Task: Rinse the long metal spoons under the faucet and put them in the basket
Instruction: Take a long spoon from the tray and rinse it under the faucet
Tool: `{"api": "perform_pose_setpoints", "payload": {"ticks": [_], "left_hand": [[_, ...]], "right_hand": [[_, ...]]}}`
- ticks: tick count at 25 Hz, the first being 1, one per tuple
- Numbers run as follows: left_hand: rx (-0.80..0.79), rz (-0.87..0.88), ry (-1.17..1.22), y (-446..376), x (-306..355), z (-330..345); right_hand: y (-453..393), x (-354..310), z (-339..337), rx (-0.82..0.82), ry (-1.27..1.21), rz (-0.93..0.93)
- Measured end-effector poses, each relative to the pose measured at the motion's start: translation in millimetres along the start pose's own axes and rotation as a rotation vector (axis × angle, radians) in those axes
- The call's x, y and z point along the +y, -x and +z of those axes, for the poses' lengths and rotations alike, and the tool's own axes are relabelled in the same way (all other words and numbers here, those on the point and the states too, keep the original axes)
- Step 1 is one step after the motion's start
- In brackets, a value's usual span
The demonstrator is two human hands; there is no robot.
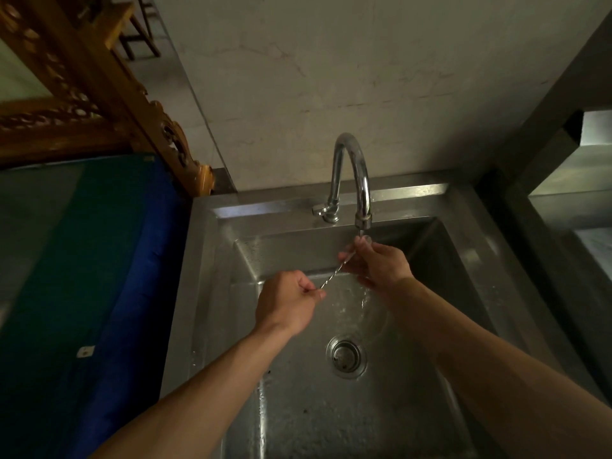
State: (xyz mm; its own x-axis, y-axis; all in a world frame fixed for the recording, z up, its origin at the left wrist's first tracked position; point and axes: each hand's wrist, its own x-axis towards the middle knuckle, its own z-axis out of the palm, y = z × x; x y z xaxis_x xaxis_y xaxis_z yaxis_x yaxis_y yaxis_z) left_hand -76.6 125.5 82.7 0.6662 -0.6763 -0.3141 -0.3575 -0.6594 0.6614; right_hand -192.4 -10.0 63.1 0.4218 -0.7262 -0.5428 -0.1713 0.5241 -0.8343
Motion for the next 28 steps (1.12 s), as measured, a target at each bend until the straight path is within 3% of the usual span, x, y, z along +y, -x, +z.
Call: {"api": "perform_pose_setpoints", "payload": {"ticks": [3, 10, 12, 15, 21, 25, 28], "left_hand": [[0.008, -0.011, 0.009, -0.4, -1.5, -2.2], [0.007, 0.028, 0.009, 2.7, 2.7, 1.6], [0.001, 0.03, 0.017, 2.7, 2.1, 2.4], [-0.015, 0.021, 0.046, 5.0, -3.1, 2.8], [-0.005, 0.004, 0.047, 9.7, -10.2, 5.0], [0.001, 0.008, 0.033, 11.9, -12.7, 4.0], [0.0, 0.012, 0.049, 11.6, -10.6, 5.7]], "right_hand": [[2.7, -2.8, -2.7, -0.148, -0.066, 0.029], [10.0, -2.8, 6.8, 0.078, 0.115, -0.071], [11.6, -4.5, 4.8, 0.014, 0.128, -0.074], [11.9, -9.2, -1.4, -0.073, -0.044, -0.039], [12.9, -5.5, -0.8, 0.053, -0.055, -0.091], [16.5, -5.5, -1.9, -0.012, 0.024, -0.108], [14.3, -6.6, 1.6, 0.046, -0.049, -0.103]]}}
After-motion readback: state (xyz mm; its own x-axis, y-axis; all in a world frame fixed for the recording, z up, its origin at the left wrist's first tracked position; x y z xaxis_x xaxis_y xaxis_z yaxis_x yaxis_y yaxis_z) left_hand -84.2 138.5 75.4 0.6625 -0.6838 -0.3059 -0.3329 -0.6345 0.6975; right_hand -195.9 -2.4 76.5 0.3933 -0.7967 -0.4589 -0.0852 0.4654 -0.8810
